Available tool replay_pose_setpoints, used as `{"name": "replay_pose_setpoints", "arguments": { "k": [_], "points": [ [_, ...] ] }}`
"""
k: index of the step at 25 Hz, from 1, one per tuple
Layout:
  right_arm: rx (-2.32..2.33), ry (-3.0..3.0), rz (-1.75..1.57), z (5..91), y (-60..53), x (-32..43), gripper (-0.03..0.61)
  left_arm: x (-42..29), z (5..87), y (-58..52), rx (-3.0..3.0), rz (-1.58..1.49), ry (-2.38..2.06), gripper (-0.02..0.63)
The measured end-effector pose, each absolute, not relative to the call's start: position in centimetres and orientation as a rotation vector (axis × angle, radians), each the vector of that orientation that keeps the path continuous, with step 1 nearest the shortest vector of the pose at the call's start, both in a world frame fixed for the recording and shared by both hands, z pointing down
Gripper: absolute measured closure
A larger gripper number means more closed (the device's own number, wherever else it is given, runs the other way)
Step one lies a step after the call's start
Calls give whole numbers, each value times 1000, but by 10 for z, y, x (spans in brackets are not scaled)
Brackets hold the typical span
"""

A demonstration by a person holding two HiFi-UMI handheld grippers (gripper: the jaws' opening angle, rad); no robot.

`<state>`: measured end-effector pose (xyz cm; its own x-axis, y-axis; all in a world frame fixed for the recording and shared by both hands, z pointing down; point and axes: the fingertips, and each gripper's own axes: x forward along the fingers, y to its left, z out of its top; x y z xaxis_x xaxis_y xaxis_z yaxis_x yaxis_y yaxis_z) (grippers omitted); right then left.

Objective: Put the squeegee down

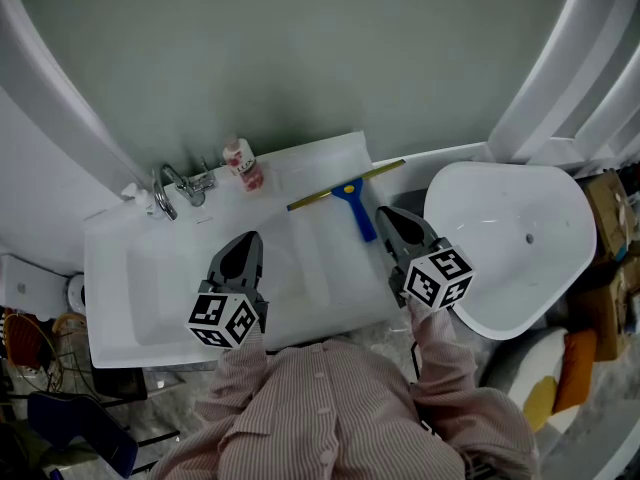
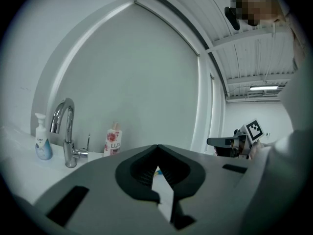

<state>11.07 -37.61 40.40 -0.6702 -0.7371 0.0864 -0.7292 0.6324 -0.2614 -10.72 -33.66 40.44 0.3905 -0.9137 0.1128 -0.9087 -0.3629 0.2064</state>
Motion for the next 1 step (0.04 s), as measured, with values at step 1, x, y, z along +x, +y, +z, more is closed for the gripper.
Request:
{"name": "replay_pose_setpoints", "arguments": {
  "k": [1],
  "points": [
    [-1267, 2813, -431, 405, -377, 111, 574, -107, 405, -337, 2416, -23, -1615, 612]
  ]
}}
